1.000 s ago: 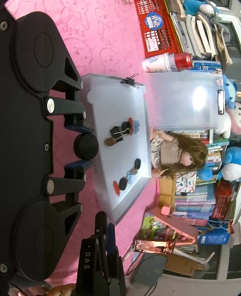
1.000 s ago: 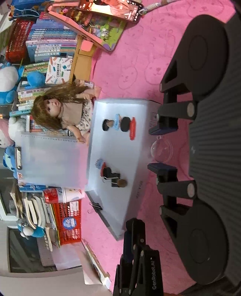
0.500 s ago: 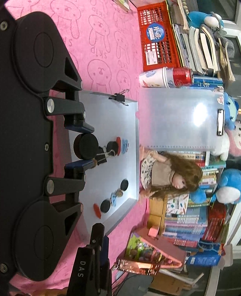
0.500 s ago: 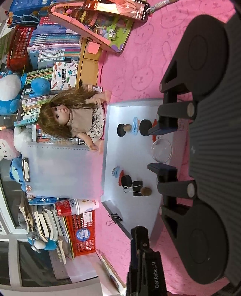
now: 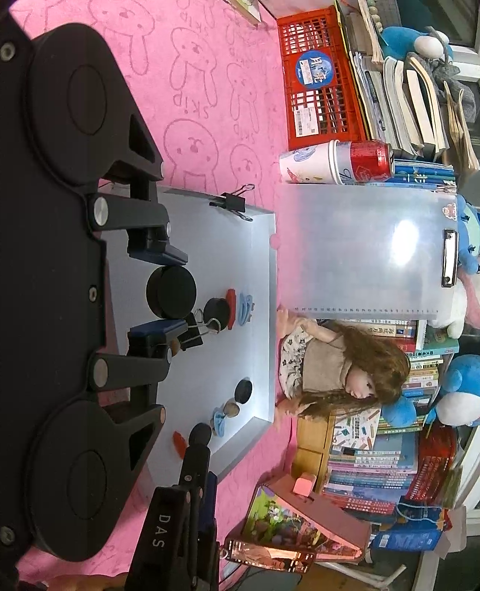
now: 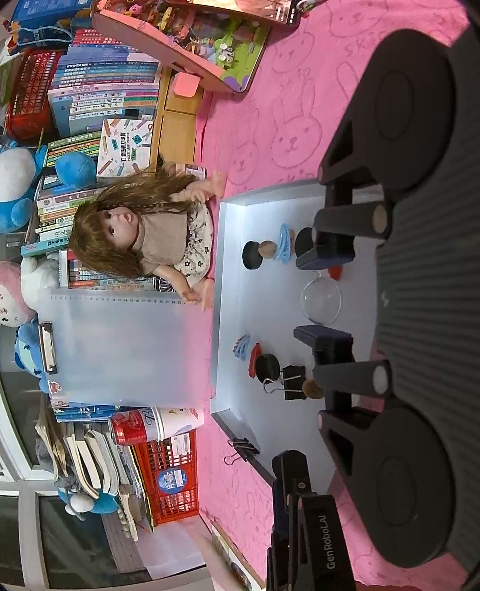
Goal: Organize rigid objects
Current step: 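Carry the lid with the left tool while the right tool carries the dome into the box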
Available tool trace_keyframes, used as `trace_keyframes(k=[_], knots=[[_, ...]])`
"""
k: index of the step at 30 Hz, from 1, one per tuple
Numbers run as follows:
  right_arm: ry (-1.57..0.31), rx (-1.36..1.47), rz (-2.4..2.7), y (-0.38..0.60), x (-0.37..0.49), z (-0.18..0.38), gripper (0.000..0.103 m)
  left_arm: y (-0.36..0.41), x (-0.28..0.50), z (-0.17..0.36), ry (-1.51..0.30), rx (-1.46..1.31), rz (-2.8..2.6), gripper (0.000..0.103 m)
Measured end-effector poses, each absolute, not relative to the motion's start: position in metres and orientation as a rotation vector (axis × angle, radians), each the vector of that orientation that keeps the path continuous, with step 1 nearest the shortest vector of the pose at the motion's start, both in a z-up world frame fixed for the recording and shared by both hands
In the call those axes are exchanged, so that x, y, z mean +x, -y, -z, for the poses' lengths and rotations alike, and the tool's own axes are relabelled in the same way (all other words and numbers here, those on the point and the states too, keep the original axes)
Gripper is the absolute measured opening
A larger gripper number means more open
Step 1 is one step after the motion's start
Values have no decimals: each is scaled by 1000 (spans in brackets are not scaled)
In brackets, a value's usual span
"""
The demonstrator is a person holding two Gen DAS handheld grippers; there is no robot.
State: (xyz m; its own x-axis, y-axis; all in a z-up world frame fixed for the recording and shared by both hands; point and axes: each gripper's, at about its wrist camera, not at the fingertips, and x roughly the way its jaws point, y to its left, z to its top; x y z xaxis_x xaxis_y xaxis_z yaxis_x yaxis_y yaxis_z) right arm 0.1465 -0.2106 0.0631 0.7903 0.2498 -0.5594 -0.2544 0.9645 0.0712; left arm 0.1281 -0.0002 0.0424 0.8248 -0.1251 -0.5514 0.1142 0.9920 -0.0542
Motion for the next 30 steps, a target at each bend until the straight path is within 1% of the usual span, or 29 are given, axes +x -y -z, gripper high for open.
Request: trace_keyframes(k=[30], knots=[[-705, 15, -228, 191, 196, -28, 38, -1, 180, -9, -665, -25, 78, 30]])
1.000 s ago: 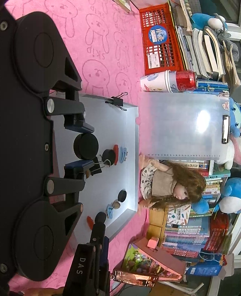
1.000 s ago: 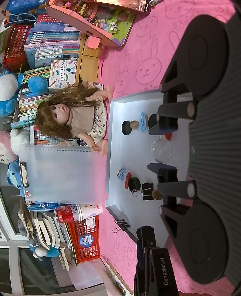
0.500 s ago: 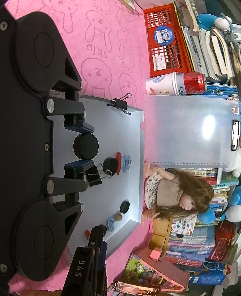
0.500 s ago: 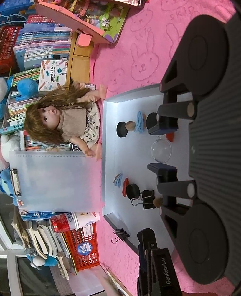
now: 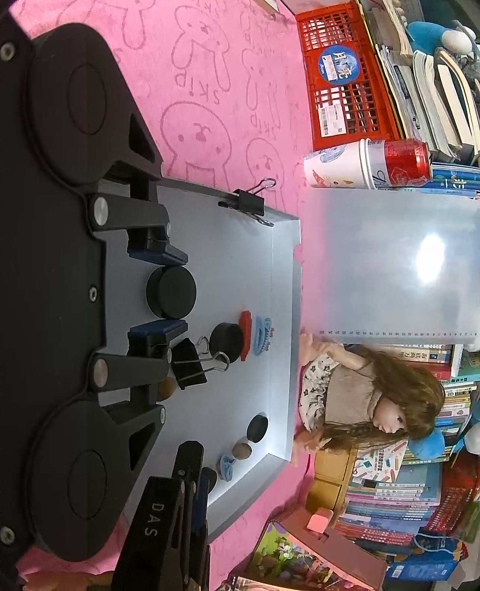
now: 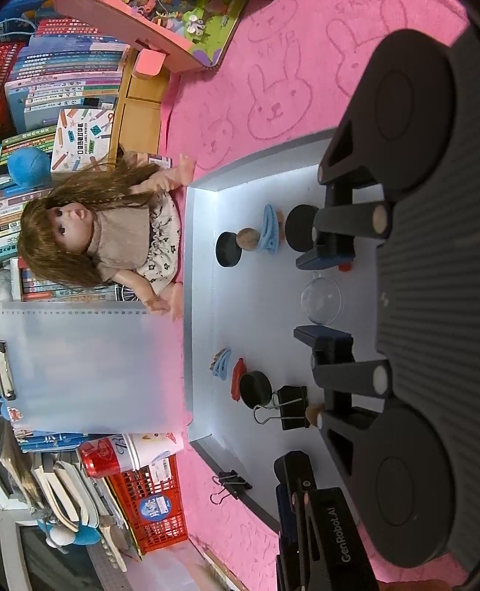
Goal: Organize rigid objects
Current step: 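Carry the lid with the left tool while the right tool carries the dome into the box, then open the left tool to release the lid while the right tool releases the dome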
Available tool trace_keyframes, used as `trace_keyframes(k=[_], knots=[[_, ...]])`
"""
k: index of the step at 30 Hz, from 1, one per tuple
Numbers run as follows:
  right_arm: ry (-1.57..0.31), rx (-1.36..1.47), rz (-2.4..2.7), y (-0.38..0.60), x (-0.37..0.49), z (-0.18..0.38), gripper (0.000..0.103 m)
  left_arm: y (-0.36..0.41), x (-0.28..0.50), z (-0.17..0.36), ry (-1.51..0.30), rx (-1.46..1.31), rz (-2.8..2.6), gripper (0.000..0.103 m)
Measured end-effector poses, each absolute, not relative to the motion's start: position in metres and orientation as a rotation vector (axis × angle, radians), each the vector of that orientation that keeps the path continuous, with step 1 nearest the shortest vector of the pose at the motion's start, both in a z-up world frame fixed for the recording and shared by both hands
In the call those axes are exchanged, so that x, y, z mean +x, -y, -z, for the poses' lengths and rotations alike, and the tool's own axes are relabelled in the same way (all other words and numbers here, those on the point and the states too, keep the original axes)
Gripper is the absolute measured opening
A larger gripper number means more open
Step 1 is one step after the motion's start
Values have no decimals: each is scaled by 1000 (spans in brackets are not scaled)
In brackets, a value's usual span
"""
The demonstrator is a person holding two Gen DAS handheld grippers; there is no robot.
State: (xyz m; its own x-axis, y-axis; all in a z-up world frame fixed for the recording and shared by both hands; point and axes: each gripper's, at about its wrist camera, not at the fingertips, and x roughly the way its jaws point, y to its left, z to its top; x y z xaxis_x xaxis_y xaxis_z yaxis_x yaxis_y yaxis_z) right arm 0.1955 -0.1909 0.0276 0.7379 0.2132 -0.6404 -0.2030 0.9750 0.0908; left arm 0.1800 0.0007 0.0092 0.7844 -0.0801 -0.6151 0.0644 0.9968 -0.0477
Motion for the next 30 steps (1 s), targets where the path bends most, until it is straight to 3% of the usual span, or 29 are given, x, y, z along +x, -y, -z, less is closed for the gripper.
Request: trace_keyframes(k=[30], knots=[[-714, -3, -215, 188, 200, -24, 42, 5, 186, -4, -670, -6, 84, 31]])
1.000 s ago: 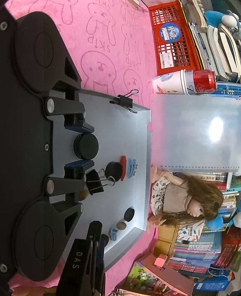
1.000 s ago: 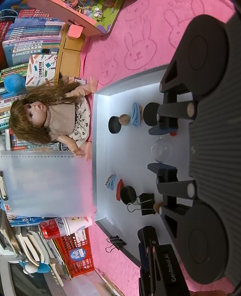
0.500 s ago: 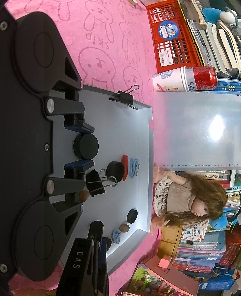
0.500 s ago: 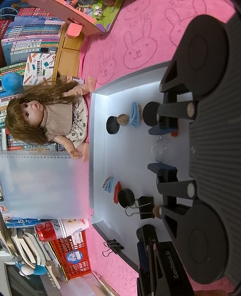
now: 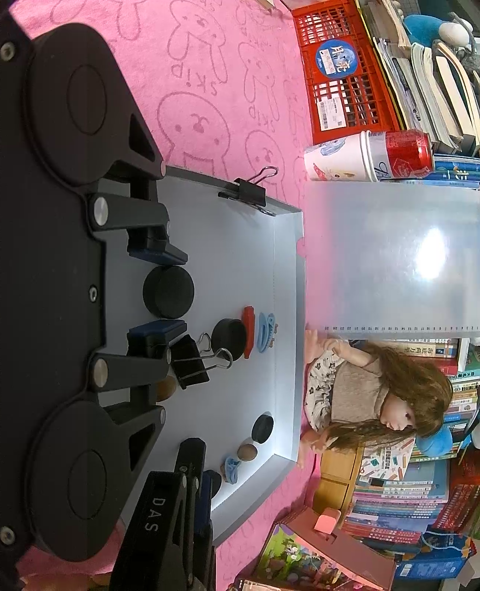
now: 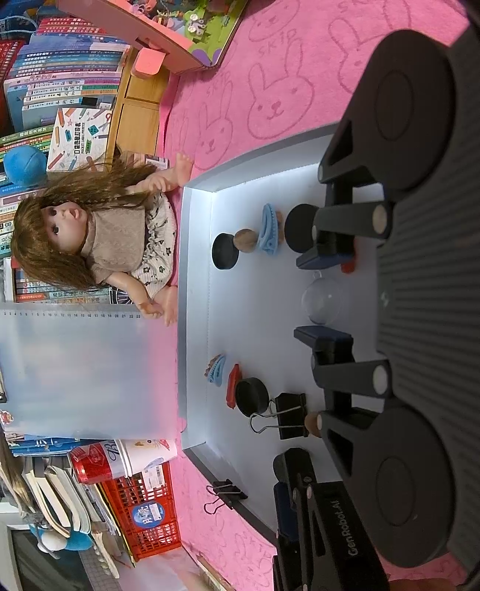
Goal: Organize rigid objects
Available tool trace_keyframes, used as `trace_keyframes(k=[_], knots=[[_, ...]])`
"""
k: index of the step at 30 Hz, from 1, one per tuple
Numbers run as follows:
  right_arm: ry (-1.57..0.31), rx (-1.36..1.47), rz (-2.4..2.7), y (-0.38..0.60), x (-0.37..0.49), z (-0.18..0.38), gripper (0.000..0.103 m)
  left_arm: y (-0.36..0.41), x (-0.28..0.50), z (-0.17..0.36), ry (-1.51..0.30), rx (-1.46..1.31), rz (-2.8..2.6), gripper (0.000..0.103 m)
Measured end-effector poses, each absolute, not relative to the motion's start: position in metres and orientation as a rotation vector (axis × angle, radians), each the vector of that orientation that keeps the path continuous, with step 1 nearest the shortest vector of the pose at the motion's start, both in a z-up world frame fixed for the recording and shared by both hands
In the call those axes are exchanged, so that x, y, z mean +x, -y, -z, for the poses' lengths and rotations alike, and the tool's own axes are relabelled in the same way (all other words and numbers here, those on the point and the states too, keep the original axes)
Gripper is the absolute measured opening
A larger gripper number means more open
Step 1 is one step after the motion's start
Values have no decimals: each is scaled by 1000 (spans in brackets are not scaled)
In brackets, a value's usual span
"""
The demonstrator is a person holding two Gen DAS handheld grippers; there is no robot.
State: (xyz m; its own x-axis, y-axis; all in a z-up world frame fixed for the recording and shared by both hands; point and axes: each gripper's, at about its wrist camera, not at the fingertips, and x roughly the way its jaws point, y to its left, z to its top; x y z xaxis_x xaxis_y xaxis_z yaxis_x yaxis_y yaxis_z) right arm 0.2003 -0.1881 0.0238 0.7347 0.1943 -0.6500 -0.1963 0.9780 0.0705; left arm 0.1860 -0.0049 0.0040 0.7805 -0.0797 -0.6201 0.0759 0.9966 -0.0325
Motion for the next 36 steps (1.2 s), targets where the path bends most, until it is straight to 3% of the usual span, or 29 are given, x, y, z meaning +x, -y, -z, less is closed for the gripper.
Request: trace_keyframes(k=[3, 5, 11, 19, 29, 36], knots=[[-708, -2, -210, 189, 199, -25, 44, 5, 186, -4, -670, -9, 83, 37], [-705, 2, -207, 189, 199, -26, 54, 5, 184, -6, -669, -10, 86, 41], [-687, 0, -202, 190, 192, -33, 60, 5, 178, -12, -663, -20, 91, 49], [-597, 14, -172, 200, 165, -57, 84, -1, 149, -32, -620, -36, 124, 60], [-565, 30, -165, 211, 119, -66, 89, -4, 87, -43, -576, -55, 136, 65], [-565, 14, -161, 212, 91, -55, 98, 0, 60, -26, -588, -12, 116, 69]])
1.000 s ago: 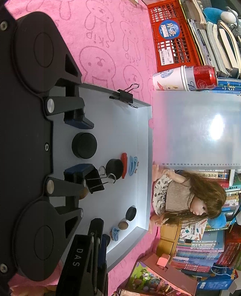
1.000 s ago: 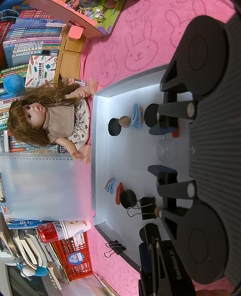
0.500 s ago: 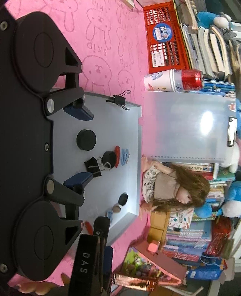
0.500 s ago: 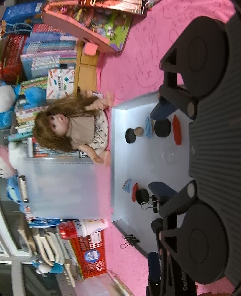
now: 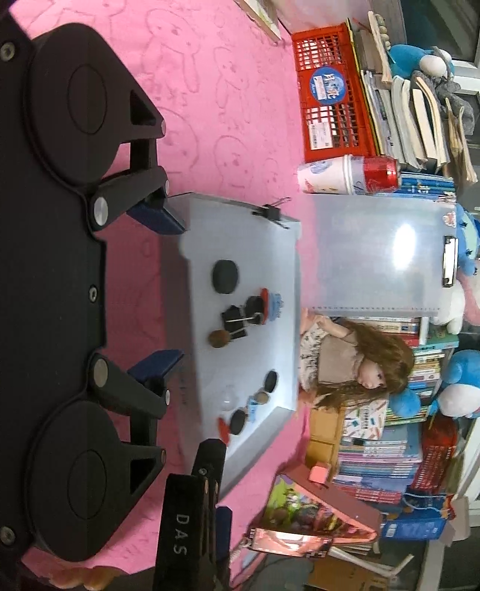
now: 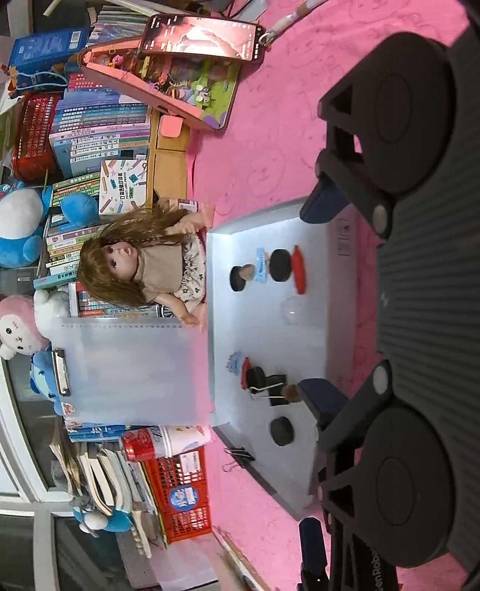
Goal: Organize rigid objects
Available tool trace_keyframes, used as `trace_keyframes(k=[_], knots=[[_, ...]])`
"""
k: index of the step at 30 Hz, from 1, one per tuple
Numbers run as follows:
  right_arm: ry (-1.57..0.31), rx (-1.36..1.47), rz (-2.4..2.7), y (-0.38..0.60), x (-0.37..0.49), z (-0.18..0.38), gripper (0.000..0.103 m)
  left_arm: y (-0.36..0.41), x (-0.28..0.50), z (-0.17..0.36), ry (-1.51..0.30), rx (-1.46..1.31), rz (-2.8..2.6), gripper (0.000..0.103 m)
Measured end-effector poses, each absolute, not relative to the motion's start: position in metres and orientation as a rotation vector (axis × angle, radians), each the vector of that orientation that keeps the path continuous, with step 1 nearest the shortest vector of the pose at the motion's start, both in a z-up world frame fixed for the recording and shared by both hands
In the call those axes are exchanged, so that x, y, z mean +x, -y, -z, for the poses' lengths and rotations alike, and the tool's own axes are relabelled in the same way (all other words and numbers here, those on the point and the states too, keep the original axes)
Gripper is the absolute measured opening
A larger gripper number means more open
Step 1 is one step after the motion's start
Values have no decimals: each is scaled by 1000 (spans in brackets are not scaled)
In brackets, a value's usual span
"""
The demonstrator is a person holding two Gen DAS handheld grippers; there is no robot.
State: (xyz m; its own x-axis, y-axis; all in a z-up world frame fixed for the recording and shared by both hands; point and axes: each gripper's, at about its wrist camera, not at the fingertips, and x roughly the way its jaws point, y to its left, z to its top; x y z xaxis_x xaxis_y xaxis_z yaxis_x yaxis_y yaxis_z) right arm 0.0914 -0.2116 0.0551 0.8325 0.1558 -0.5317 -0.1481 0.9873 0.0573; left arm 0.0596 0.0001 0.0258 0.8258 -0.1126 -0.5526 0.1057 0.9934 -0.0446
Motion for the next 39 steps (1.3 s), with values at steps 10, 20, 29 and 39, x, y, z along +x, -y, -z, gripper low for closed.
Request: trace_keyframes(k=[10, 20, 29, 39], knots=[[-662, -8, -118, 212, 99, -24, 103, 3, 71, 4, -637, 16, 58, 82], [-707, -16, -79, 211, 109, -16, 103, 1, 83, 8, -635, 4, 7, 98], [-709, -10, -81, 212, 109, -16, 103, 0, 86, 9, -649, 3, -10, 103], [-709, -10, -81, 212, 109, -16, 103, 0, 87, 9, -650, 5, -10, 103]])
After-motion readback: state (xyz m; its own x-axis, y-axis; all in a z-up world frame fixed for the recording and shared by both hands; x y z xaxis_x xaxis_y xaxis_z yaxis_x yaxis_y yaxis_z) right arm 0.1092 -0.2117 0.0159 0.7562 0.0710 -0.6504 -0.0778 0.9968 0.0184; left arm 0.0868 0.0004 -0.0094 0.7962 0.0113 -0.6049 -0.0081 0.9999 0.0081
